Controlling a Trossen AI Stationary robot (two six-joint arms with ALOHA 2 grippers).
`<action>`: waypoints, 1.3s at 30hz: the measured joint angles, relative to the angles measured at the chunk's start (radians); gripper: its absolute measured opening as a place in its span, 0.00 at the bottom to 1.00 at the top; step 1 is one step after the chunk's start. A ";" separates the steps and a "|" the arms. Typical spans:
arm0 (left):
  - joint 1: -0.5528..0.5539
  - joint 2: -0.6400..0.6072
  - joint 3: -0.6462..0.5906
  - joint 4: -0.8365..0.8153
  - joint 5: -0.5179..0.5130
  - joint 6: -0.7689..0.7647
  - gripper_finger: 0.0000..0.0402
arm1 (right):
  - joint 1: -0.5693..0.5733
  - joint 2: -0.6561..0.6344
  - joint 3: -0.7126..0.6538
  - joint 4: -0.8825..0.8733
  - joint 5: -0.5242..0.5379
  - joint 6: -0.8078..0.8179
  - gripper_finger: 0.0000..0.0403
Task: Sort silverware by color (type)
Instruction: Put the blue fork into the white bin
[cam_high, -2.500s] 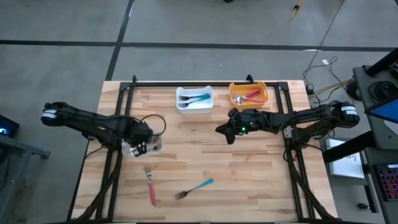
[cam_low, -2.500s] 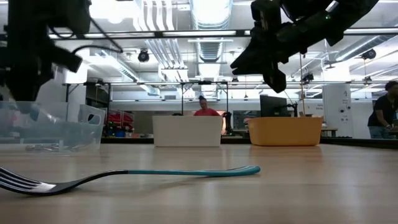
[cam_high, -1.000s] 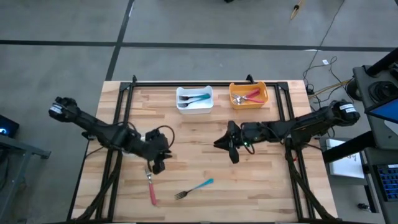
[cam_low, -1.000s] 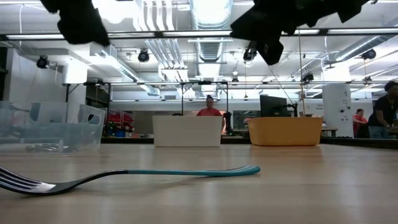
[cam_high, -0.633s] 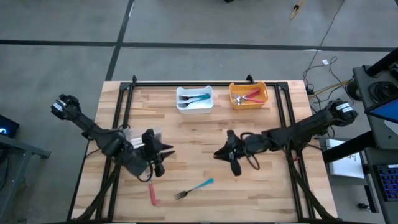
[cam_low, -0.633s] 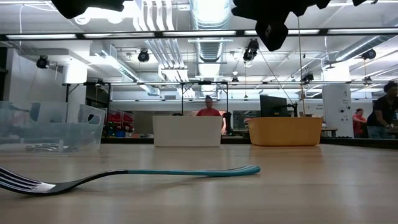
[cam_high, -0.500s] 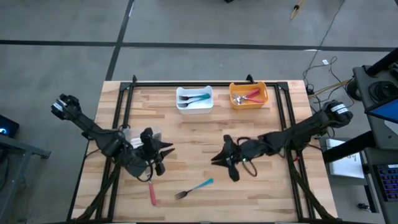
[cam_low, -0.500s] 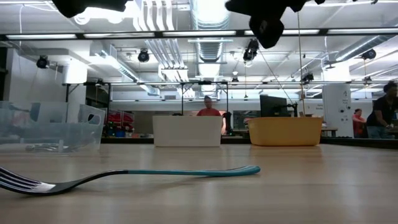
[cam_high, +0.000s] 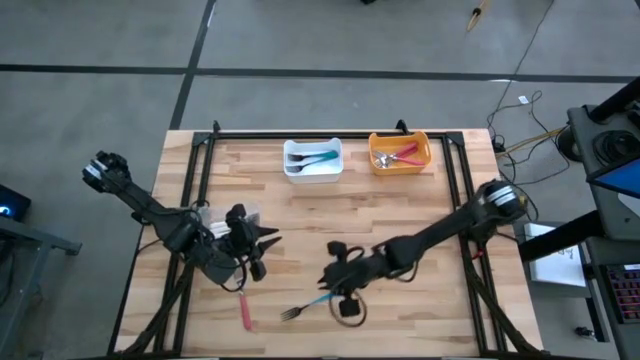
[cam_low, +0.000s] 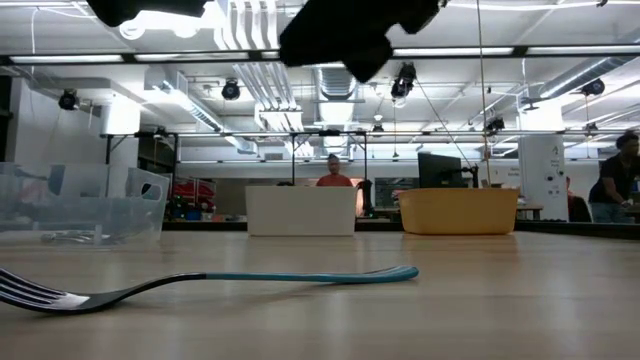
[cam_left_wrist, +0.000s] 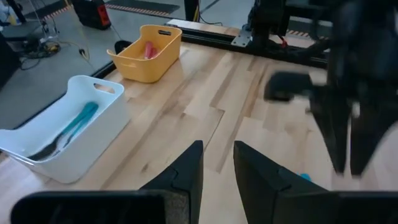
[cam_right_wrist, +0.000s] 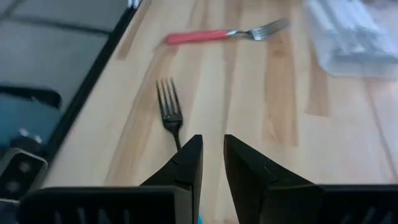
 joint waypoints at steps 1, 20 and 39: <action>-0.002 0.004 0.000 0.004 0.000 -0.010 0.18 | 0.008 0.027 0.024 -0.010 -0.001 -0.033 0.14; -0.053 0.252 0.079 0.171 0.005 -0.021 0.18 | 0.044 0.378 0.275 -0.070 -0.001 -0.083 0.14; -0.058 0.289 0.211 0.129 0.001 0.157 0.17 | 0.030 0.419 0.317 -0.146 0.033 -0.128 0.28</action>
